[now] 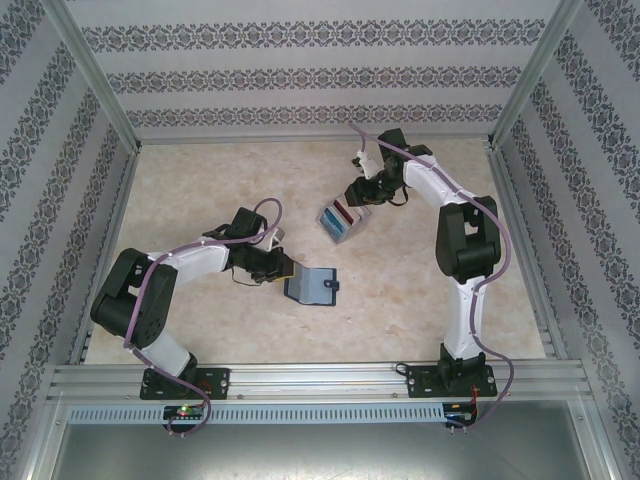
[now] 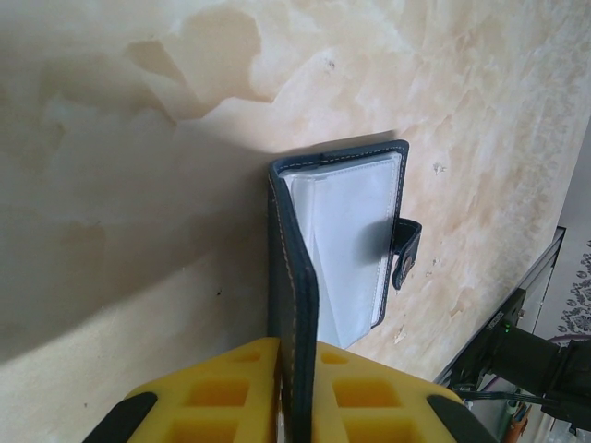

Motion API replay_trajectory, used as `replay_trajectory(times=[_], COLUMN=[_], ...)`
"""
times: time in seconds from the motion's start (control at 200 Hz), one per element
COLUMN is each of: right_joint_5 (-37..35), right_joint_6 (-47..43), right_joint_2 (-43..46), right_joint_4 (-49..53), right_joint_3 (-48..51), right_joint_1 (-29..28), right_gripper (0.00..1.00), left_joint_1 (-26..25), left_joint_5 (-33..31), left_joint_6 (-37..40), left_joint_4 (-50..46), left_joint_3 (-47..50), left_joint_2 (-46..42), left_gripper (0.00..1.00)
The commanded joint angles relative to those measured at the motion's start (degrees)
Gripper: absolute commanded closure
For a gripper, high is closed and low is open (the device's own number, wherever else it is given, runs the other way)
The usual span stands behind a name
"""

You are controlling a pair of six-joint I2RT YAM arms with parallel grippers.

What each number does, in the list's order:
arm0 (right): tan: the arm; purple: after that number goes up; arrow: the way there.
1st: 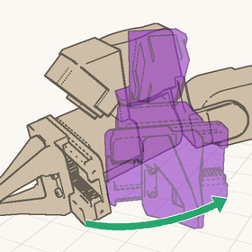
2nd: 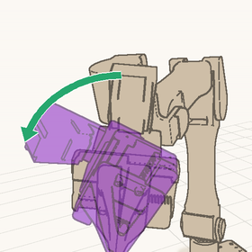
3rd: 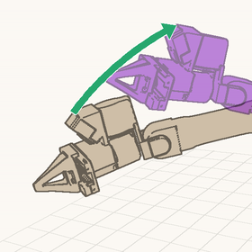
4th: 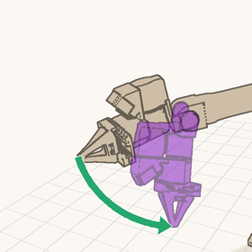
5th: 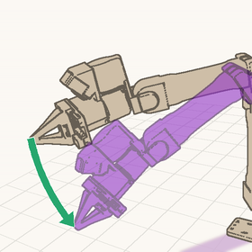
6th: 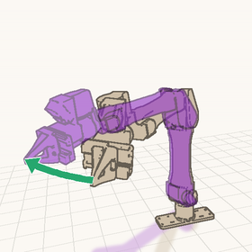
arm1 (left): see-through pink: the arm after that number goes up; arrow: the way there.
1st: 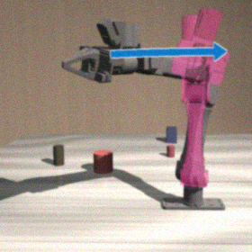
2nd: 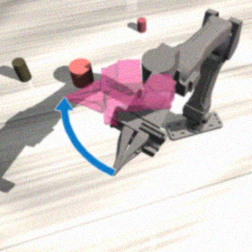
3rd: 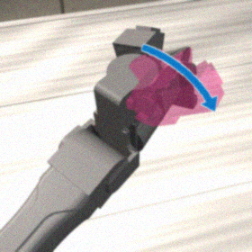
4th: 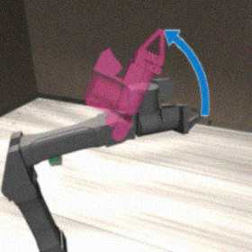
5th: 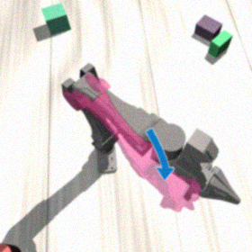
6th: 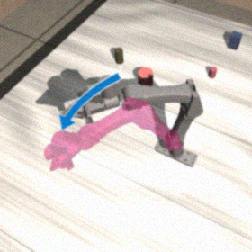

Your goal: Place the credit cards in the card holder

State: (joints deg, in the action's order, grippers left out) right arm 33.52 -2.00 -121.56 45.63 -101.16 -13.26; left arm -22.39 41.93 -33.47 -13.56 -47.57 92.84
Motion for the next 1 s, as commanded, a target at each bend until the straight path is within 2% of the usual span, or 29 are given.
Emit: replay_trajectory(times=[0.0, 0.175, 0.44, 0.794, 0.994], right_joint_5=[3.04, 2.55, -4.25, -7.21, -7.49], right_joint_6=[0.53, 0.19, -0.39, 0.74, 1.23], right_joint_2=[2.38, 2.49, 4.28, 8.48, 9.22], right_joint_4=[0.72, 0.93, 0.48, -1.69, -3.33], right_joint_3=[0.28, 0.58, 1.88, 4.80, 7.33], right_joint_1=[-0.07, -0.09, -0.12, -0.14, -0.41], right_gripper=[0.63, 0.72, 0.92, 0.95, 0.93], left_joint_1=[0.27, 0.32, 0.26, 0.31, 0.33], left_joint_5=[0.51, 0.63, 0.77, 0.32, 0.26], left_joint_6=[-0.62, -0.97, -0.44, 0.25, 0.47], left_joint_4=[1.90, 2.39, 1.91, 1.17, 1.33], left_joint_3=[0.74, 0.89, 0.39, 0.47, 0.00], left_joint_2=[0.62, 1.12, 1.55, 1.38, 1.89], left_gripper=[0.86, 0.86, 0.86, 0.86, 0.86])
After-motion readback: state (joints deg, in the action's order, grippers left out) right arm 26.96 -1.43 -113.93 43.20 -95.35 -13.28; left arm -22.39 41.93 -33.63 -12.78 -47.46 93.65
